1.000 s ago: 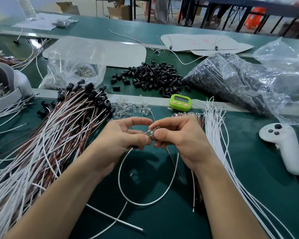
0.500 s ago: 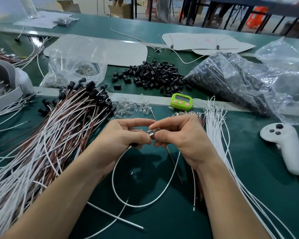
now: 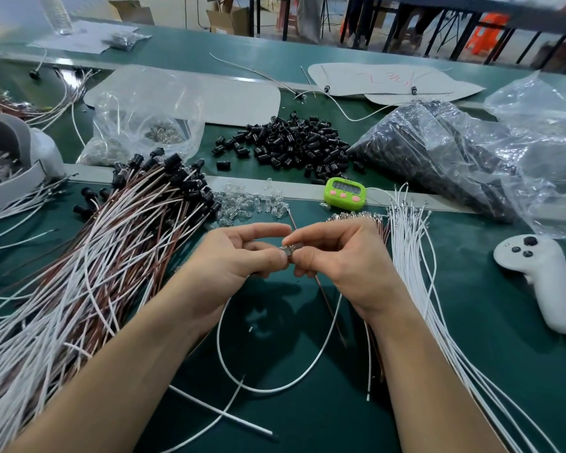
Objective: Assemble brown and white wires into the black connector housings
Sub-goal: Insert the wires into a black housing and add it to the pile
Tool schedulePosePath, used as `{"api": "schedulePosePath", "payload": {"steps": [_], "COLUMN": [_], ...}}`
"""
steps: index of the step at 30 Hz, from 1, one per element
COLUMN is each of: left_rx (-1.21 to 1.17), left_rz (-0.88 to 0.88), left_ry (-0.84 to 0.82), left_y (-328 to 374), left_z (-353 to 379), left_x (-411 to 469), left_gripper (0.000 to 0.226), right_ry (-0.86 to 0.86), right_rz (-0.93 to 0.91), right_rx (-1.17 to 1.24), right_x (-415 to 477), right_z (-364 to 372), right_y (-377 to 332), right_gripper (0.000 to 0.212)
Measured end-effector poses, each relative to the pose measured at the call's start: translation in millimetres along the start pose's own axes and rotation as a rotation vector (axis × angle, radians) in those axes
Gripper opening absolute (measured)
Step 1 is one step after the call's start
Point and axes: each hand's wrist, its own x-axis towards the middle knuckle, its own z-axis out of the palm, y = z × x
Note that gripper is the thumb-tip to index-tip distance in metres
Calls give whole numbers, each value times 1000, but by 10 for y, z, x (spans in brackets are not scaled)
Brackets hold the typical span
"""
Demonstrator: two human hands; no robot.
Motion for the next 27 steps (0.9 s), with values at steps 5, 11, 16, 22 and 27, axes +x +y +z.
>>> {"api": "schedulePosePath", "payload": {"steps": [5,11,16,22,27], "left_rx": [15,1,54,86,89], "left_rz": [22,4,22,29,41], "left_ry": [-32,-45,-53,-67,-100], "left_y": [19,33,48,39,48], "left_z": [-28,-34,-18,-42,-74], "left_x": [-1,-17,-34,-32,-30], "left_gripper": [42,41,36,35,34], "right_ry": [-22,-72,-63,-62,-76], "right_rz": [30,80,44,22,21], "right_rx": [20,72,41,26,41], "right_x": [-23,-37,-31,-34,-30], "right_z": [4,-15,-16,-3,-8], "right_y": [-6,-57,-52,-59,-47], "right_gripper": [20,19,33,22,22]}}
